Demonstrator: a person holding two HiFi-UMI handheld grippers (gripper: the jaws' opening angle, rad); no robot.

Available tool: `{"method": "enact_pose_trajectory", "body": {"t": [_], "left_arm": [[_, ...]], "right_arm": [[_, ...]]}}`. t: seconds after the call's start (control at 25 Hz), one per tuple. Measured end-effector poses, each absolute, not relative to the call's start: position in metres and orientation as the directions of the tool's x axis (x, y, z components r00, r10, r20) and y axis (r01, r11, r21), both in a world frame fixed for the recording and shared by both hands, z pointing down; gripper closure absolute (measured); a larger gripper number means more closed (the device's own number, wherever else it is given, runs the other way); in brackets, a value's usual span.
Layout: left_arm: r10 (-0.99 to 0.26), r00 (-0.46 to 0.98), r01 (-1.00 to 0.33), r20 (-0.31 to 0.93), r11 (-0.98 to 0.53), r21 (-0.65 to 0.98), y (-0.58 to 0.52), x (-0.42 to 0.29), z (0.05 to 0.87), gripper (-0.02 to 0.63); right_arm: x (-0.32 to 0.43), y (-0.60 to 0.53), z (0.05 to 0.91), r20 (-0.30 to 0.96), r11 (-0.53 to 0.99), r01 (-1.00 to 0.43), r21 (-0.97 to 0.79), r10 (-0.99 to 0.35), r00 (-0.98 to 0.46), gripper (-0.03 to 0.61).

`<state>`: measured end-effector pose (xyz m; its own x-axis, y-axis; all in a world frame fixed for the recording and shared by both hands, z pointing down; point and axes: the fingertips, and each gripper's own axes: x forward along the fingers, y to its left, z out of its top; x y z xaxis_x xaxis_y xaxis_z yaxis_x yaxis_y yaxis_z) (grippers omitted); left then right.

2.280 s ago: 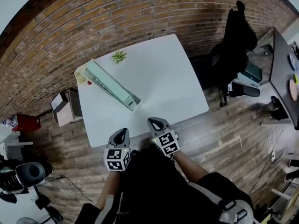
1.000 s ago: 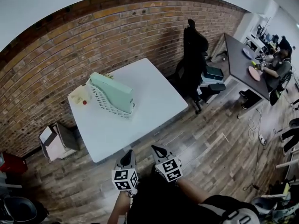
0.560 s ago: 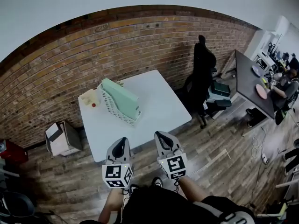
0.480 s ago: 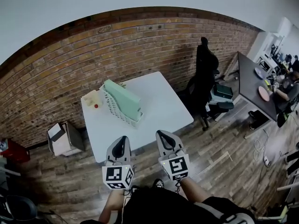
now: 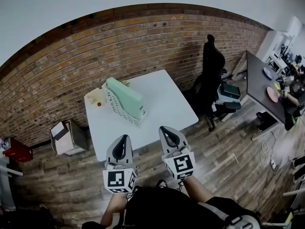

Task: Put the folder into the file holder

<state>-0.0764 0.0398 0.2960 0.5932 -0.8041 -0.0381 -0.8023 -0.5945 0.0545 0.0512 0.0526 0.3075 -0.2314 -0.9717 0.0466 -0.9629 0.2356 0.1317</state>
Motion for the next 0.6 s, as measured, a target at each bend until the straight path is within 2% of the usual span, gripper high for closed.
{"method": "enact_pose_trajectory", "body": {"t": [0.6], "left_arm": [[-0.803,0.596,-0.802,-0.023,-0.596,0.045,0.055,-0.079,0.304,0.591]], "right_arm": [[0.048,0.071,0.311,0.045,0.231,-0.967,0.107,-0.973,-0.228,0.569]]}}
